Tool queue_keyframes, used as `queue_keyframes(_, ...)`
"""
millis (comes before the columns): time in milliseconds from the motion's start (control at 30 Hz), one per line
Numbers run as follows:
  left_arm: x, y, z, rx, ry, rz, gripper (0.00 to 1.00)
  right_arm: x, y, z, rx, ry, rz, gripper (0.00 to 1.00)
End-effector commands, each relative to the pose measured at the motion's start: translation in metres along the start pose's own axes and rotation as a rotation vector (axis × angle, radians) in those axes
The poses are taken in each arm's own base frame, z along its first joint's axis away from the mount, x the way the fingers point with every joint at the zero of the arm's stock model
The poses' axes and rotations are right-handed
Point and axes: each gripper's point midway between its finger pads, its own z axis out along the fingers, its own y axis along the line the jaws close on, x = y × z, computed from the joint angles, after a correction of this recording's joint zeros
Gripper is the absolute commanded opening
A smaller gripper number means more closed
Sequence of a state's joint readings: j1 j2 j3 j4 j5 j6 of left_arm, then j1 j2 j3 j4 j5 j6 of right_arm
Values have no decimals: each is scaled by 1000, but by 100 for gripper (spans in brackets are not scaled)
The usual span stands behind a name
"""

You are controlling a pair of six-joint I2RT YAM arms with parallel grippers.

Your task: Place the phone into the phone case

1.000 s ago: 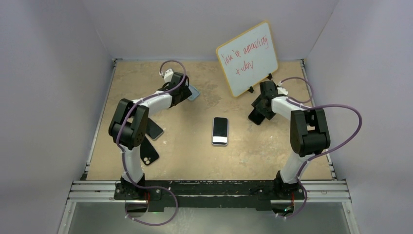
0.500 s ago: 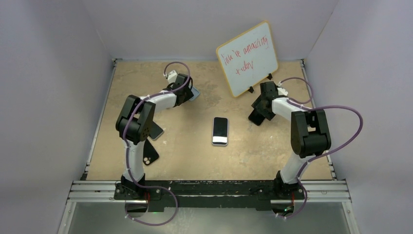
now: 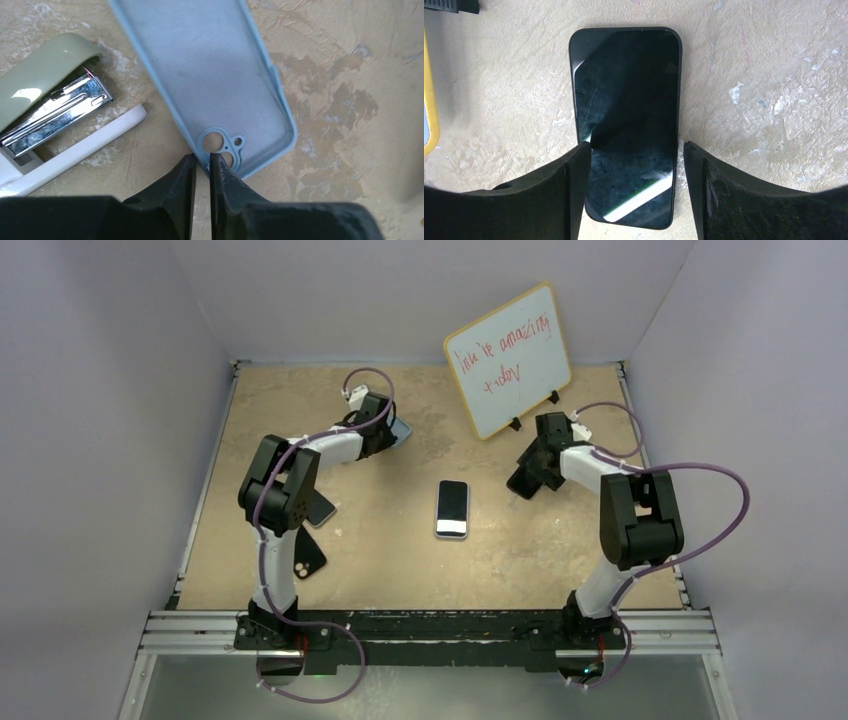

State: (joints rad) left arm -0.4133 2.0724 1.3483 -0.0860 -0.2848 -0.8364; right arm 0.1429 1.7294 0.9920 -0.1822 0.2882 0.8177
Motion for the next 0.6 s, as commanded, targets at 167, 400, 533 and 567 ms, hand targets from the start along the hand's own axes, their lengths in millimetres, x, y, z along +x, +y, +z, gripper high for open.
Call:
queue_keyframes(167, 16, 20, -26, -4, 57, 126, 0, 46, -20, -2, -34, 134, -53, 68)
queue_keyframes(400, 24, 30, -75, -3, 53, 228, 0, 56, -35, -5, 30, 167, -37, 76)
queue_keyframes(533, 41, 34, -105, 18, 57, 306, 0, 53, -38, -8, 72, 176, -31, 88)
queue_keyframes(567, 46, 34, -112, 24, 57, 328, 0, 49, -39, -8, 86, 165, -29, 90)
